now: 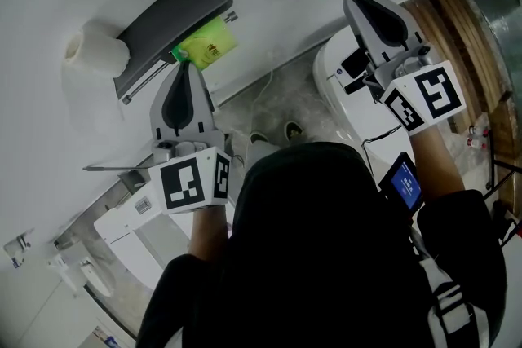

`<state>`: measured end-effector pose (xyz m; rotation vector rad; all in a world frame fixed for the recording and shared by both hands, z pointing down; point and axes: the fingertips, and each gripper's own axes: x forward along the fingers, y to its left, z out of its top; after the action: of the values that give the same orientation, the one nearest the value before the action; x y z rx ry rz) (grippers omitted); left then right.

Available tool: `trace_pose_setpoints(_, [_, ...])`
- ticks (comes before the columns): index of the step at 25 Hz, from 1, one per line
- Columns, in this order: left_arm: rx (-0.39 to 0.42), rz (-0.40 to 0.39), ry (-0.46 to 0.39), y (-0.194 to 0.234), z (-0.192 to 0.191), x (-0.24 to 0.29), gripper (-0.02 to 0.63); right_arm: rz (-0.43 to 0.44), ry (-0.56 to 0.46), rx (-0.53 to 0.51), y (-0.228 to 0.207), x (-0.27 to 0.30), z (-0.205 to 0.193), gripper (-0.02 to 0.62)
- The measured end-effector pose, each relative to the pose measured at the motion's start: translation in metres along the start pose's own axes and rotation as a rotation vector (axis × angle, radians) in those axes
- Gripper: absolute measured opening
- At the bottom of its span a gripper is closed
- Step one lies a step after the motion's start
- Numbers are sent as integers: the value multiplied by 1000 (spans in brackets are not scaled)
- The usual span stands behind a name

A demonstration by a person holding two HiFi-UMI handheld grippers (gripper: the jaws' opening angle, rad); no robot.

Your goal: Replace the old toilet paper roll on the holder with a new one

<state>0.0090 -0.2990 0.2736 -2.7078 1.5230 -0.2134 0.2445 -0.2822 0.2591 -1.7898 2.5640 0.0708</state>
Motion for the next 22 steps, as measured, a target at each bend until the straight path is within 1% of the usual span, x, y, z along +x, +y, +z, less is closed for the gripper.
trace_pose_setpoints(8, [4,-1,5,-5,-1,-1,20,-20,1,22,-5,-6,-4,37])
trace_pose_setpoints(12, [-1,0,9,-6,-1,-1,20,-15,-8,44,-7,-7,-2,37])
trace_pose_setpoints(22, [11,6,15,-8,0,-4,20,5,-10,34,-2,-5,-1,37])
